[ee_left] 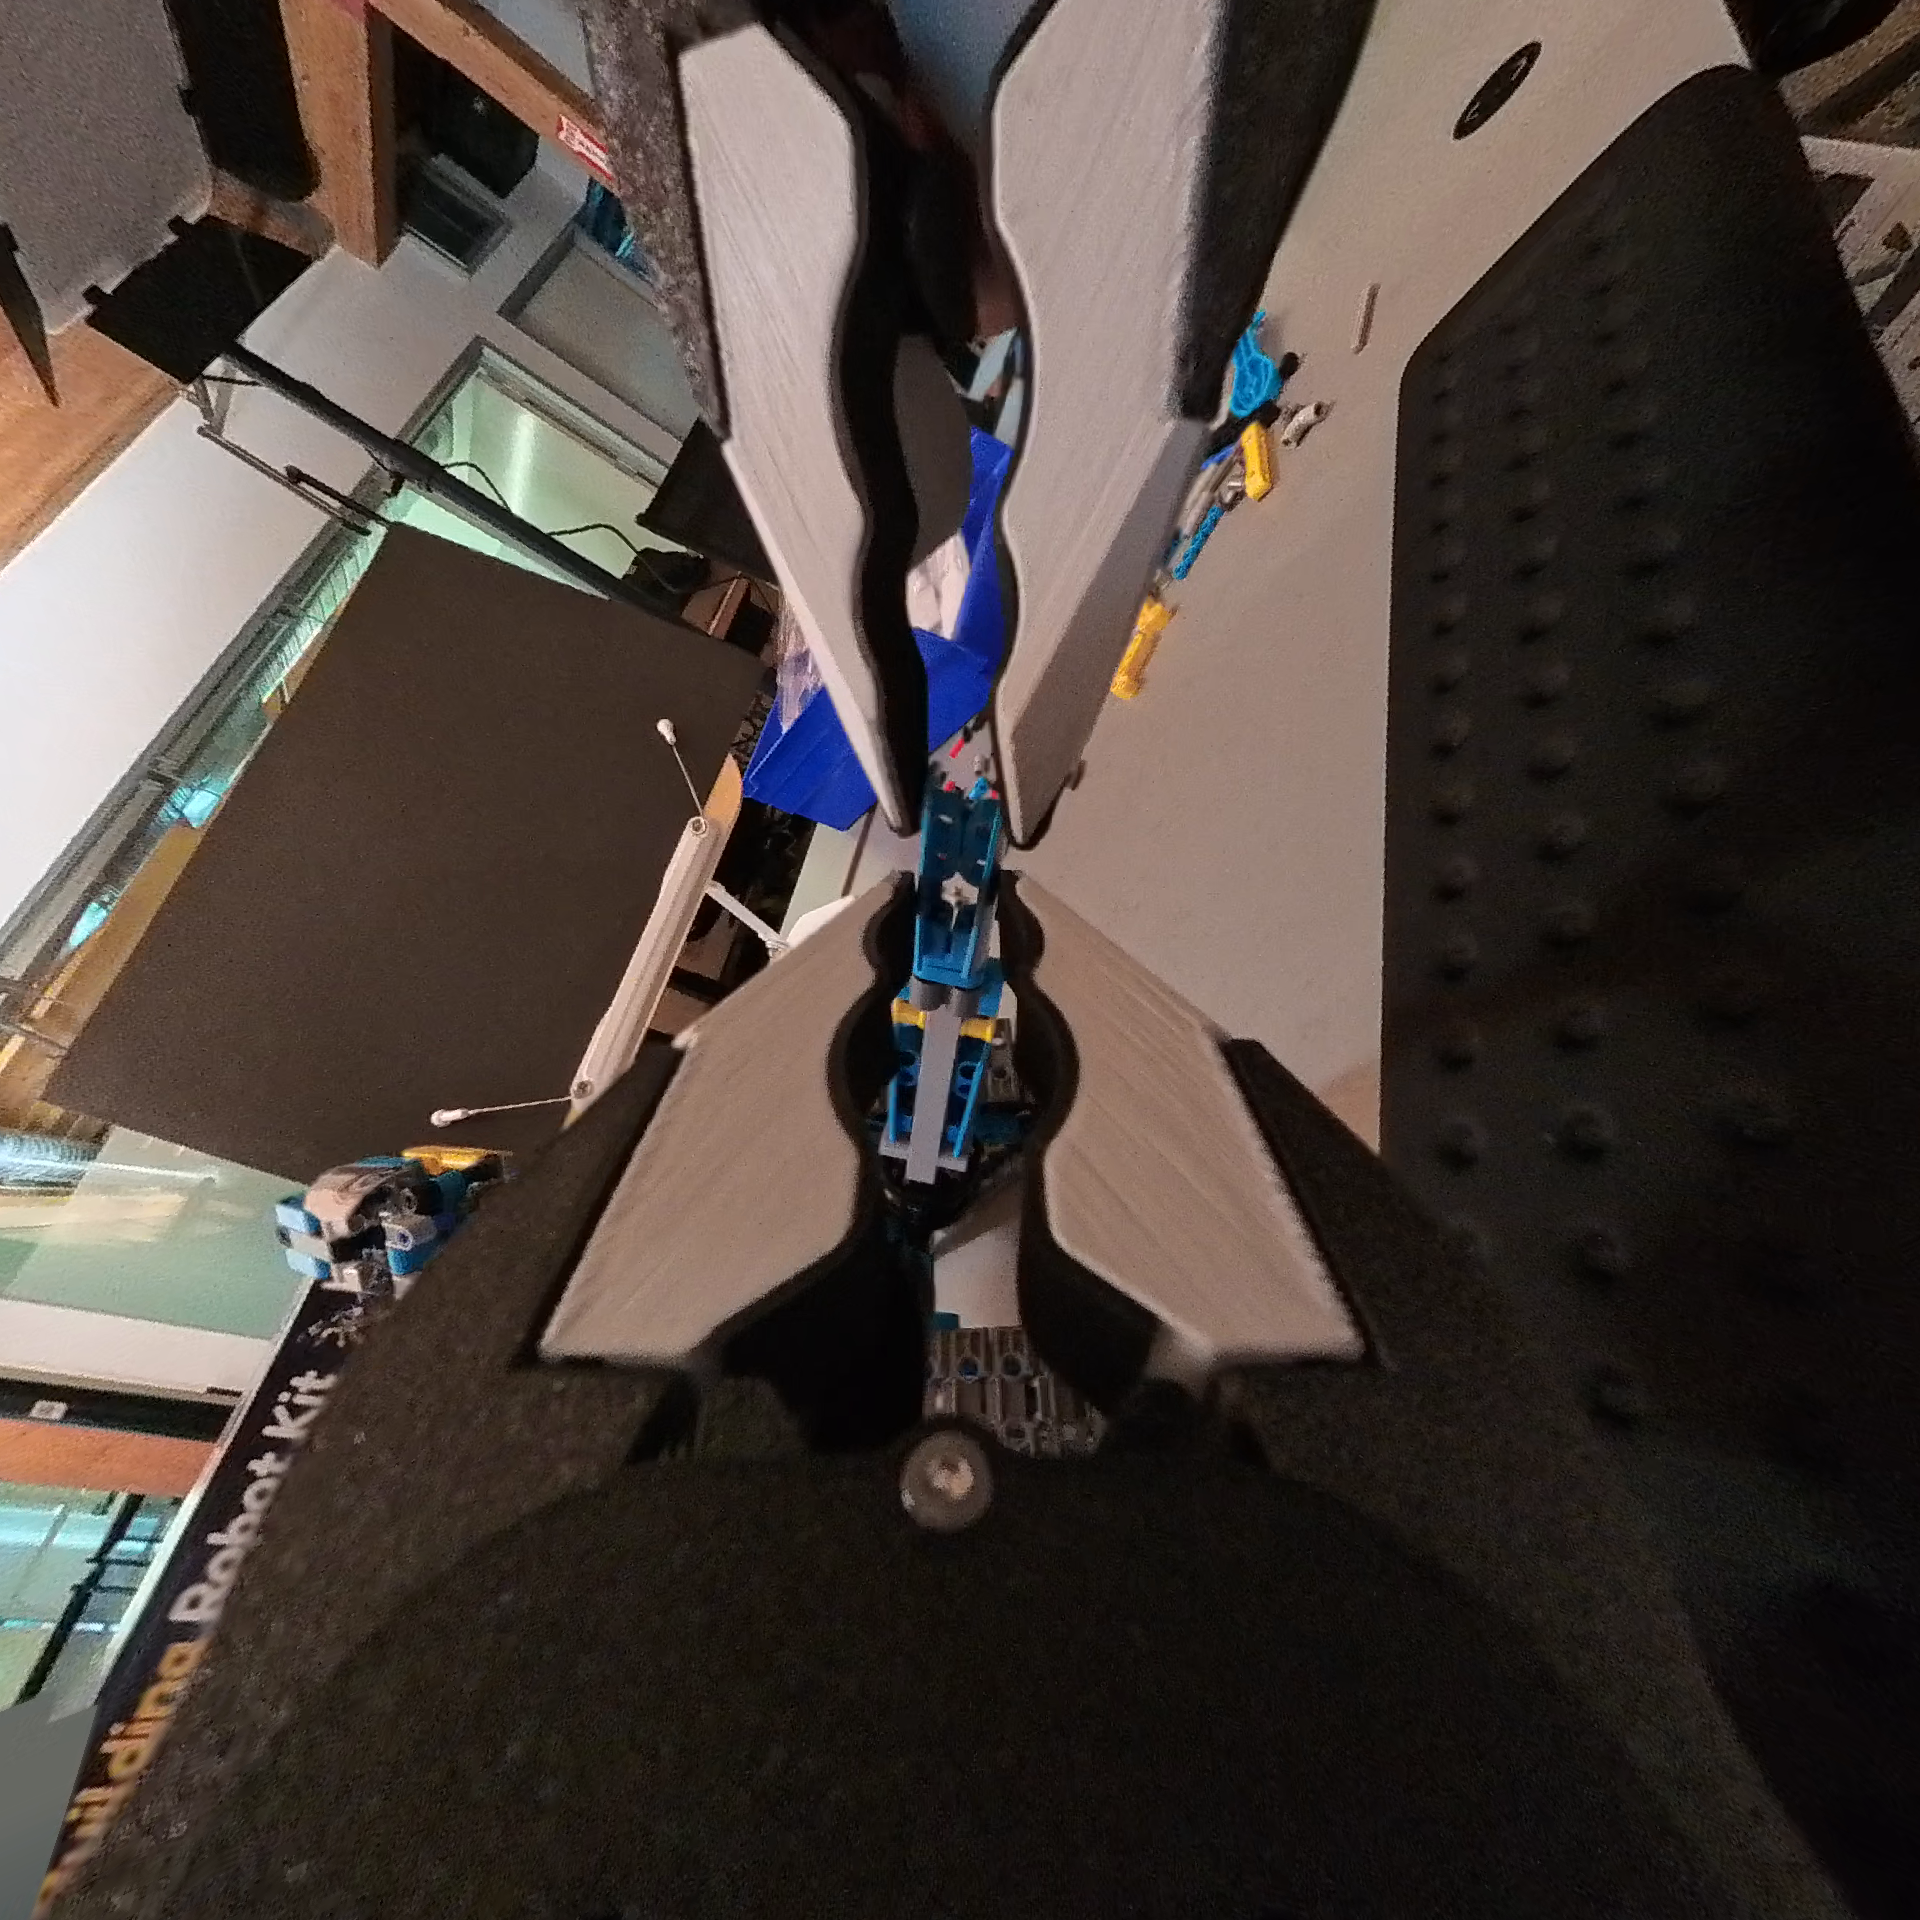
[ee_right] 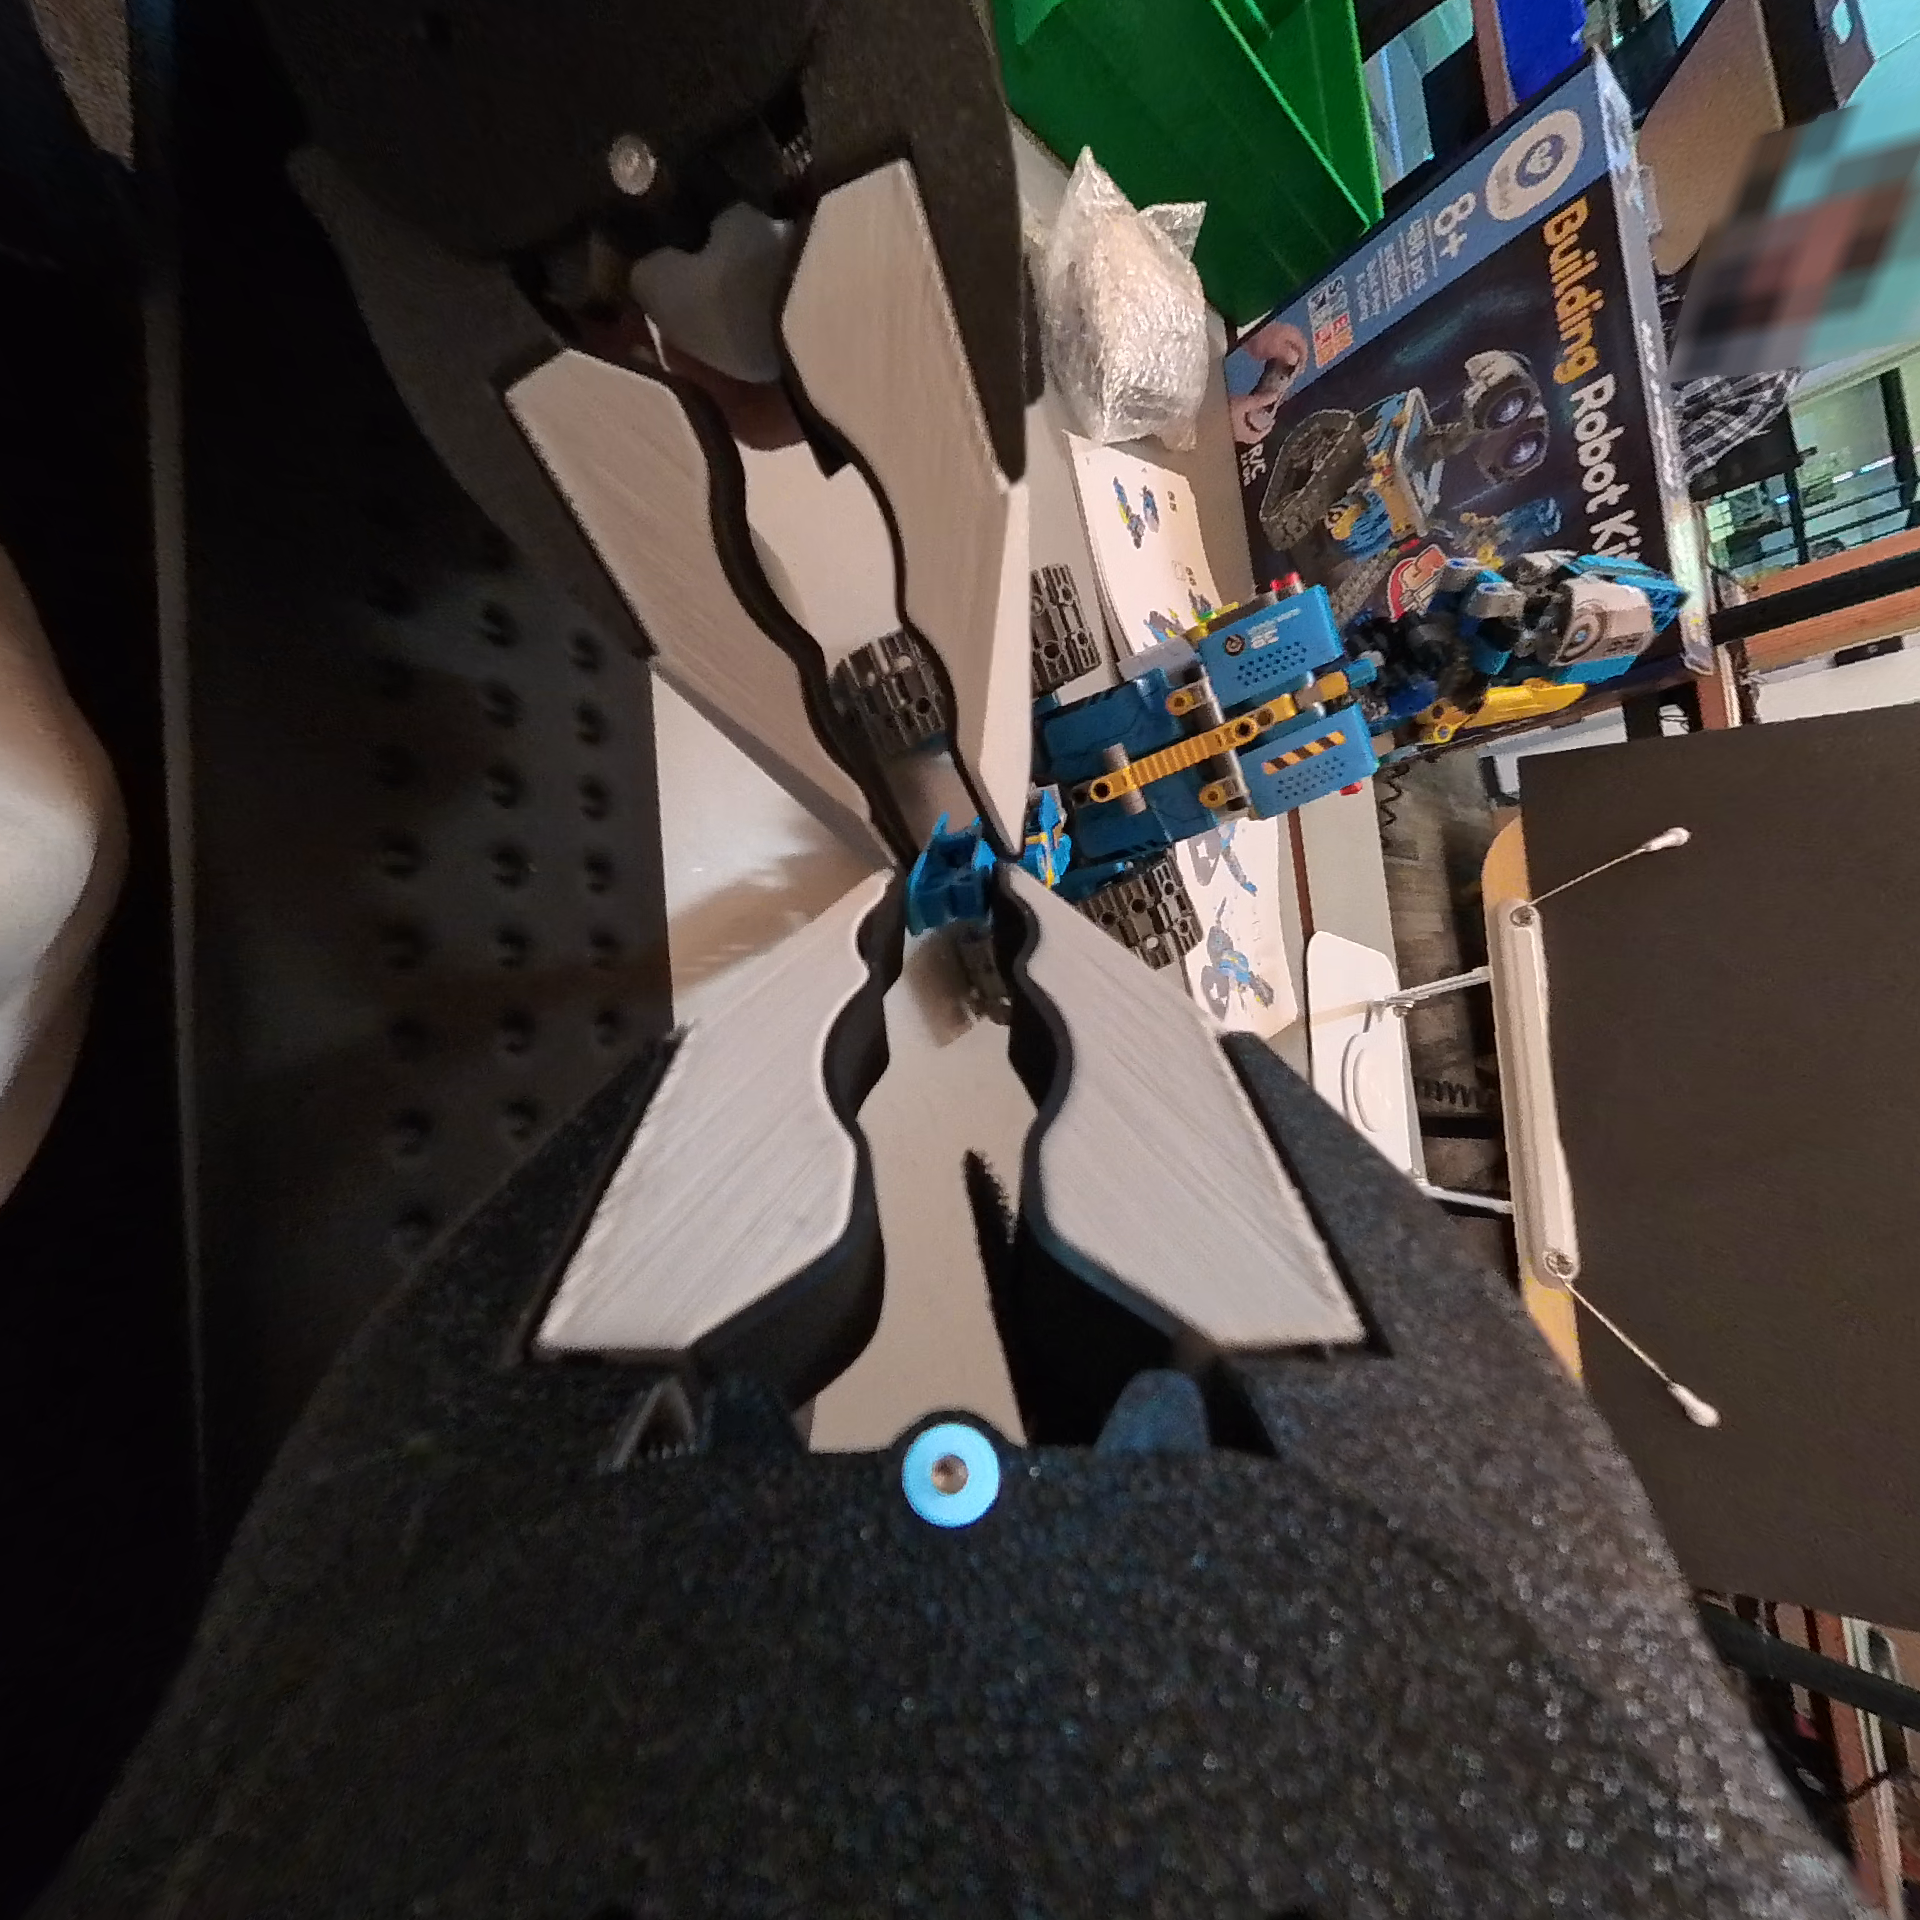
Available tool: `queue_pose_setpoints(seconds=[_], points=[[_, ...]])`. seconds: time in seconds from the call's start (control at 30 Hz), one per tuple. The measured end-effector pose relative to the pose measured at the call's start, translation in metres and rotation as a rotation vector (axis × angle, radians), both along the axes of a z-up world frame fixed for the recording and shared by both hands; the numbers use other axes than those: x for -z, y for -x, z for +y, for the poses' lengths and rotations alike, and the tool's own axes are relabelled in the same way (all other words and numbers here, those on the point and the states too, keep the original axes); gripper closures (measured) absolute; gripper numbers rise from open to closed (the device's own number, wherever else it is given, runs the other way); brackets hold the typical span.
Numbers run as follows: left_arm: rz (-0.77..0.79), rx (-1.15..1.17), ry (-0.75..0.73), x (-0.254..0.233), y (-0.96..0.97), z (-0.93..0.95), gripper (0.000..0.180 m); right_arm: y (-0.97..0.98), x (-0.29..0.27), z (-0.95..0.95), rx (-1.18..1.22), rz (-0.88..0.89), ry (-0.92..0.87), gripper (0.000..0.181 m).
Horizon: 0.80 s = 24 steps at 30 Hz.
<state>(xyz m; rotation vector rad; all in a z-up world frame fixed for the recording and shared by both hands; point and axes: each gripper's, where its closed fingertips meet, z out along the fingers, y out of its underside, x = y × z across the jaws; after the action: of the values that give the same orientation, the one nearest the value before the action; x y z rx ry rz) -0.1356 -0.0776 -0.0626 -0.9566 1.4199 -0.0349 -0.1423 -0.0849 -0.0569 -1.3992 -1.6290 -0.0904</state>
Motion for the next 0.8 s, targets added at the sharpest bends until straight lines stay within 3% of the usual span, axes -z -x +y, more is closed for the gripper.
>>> queue_pose_setpoints(seconds=[0.07, 0.17, 0.3, 0.4, 0.8], points=[[-0.011, -0.004, 0.022, -0.001, -0.001, 0.000, 0.166, 0.000, 0.000, -0.001, -0.006, -0.018, -0.012, 0.165], [-0.033, -0.006, 0.049, -0.001, -0.001, 0.002, 0.165, 0.004, 0.006, -0.003, -0.006, -0.038, 0.033, 0.147], [-0.011, -0.018, 0.088, 0.007, -0.002, 0.010, 0.155, 0.002, 0.007, 0.004, -0.012, -0.078, -0.059, 0.163], [0.032, -0.014, 0.068, 0.015, -0.002, 0.016, 0.164, 0.002, 0.008, 0.003, -0.015, -0.105, -0.084, 0.164], [0.058, 0.047, 0.064, 0.016, -0.005, 0.015, 0.166, 0.003, 0.015, 0.001, -0.027, -0.139, -0.021, 0.156]])
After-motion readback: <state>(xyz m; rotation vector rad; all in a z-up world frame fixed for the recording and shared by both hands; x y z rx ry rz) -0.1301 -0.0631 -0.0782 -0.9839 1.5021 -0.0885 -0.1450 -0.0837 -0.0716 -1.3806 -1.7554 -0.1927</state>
